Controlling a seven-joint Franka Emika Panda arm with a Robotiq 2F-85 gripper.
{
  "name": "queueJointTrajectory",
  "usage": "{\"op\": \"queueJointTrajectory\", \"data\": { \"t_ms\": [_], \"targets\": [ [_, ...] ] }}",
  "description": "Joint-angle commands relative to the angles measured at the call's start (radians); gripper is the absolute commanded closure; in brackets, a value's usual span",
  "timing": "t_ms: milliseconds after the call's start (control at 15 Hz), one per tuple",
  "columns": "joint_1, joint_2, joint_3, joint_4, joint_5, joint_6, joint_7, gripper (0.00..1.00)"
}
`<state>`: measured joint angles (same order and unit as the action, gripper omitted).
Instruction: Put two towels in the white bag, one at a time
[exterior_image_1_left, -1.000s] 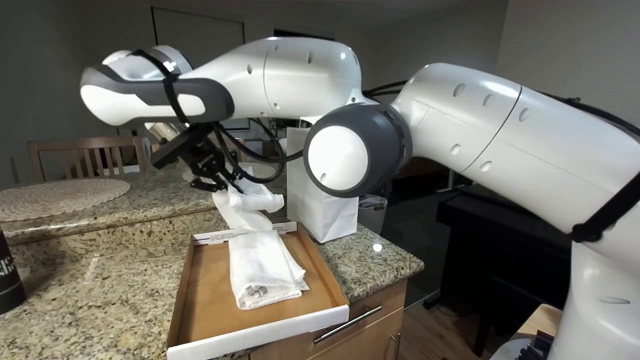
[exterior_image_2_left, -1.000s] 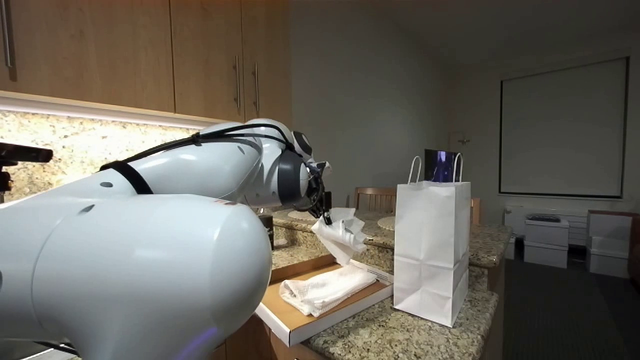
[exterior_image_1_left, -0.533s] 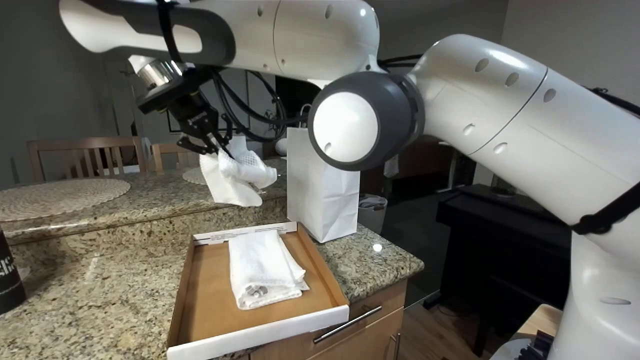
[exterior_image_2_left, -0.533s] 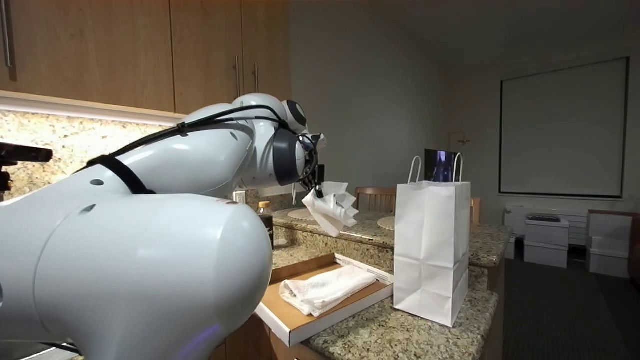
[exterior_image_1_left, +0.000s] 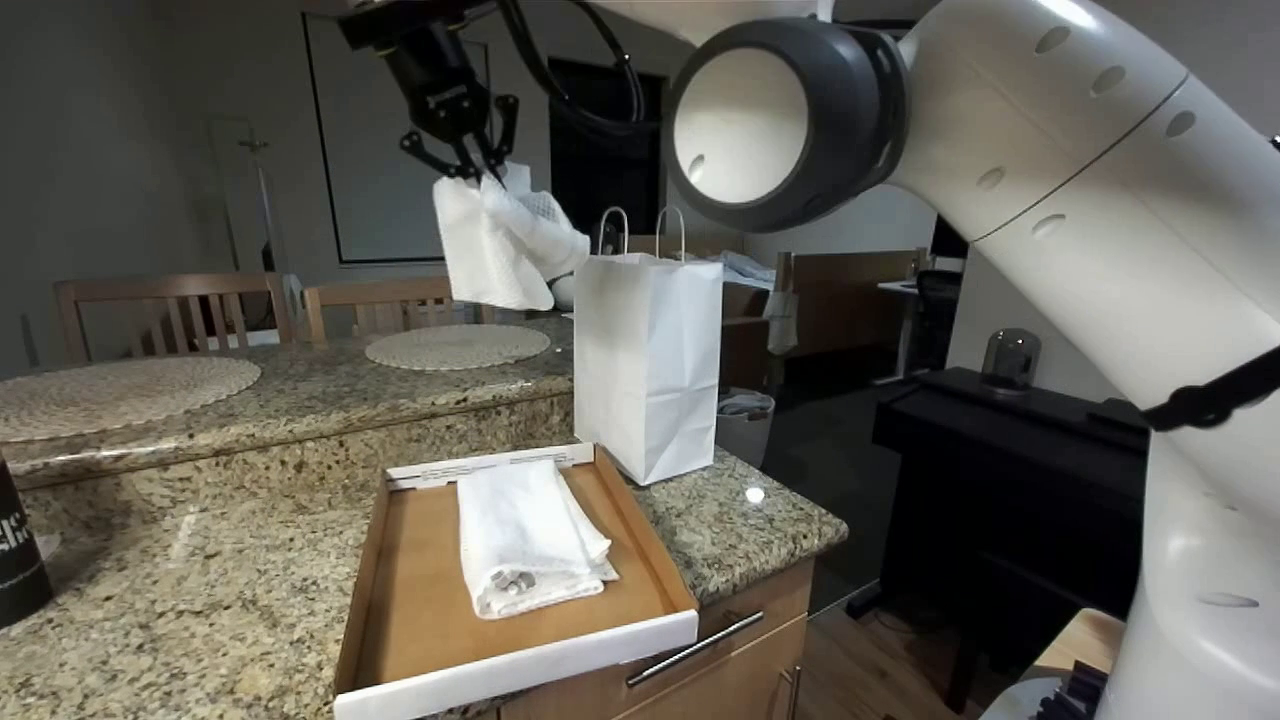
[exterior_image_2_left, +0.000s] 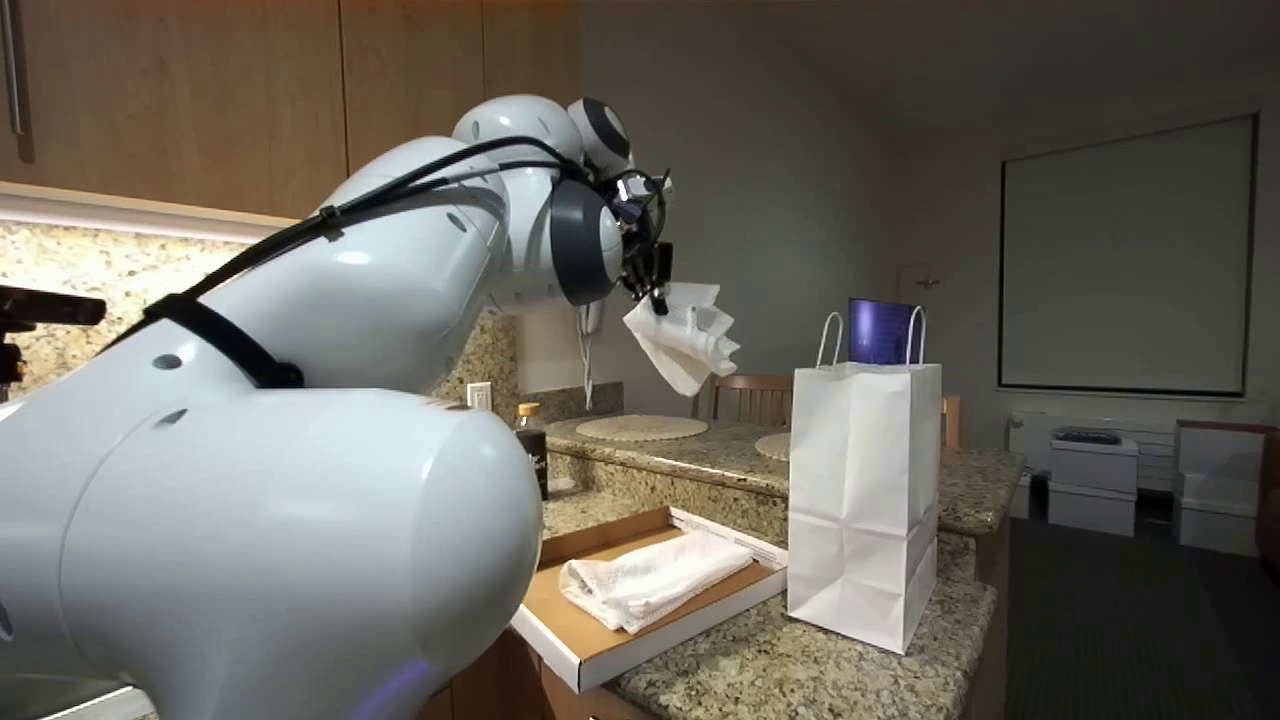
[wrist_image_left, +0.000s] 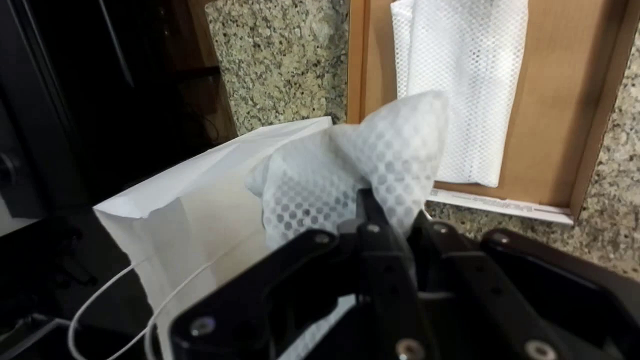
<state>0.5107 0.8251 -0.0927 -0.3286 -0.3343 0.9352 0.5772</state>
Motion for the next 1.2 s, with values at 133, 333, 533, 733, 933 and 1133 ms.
{"op": "queueJointTrajectory", "data": {
  "t_ms": [133, 333, 533, 733, 933, 1133],
  "targets": [
    [-0.181, -0.154, 0.022, 0.0, 0.138, 0.086, -0.011, 0.9],
    [-0.331, -0.204, 0.048, 0.0, 0.245, 0.168, -0.028, 0.9],
    [-0.482, -0.221, 0.065, 0.0, 0.334, 0.257, -0.072, 0.9],
    [-0.606, -0.209, 0.079, -0.016, 0.4, 0.301, -0.151, 0.91],
    [-0.661, -0.176, 0.089, -0.067, 0.431, 0.288, -0.254, 0.91],
    [-0.625, -0.07, 0.084, 0.001, 0.401, 0.233, -0.328, 0.91]
  ]
}}
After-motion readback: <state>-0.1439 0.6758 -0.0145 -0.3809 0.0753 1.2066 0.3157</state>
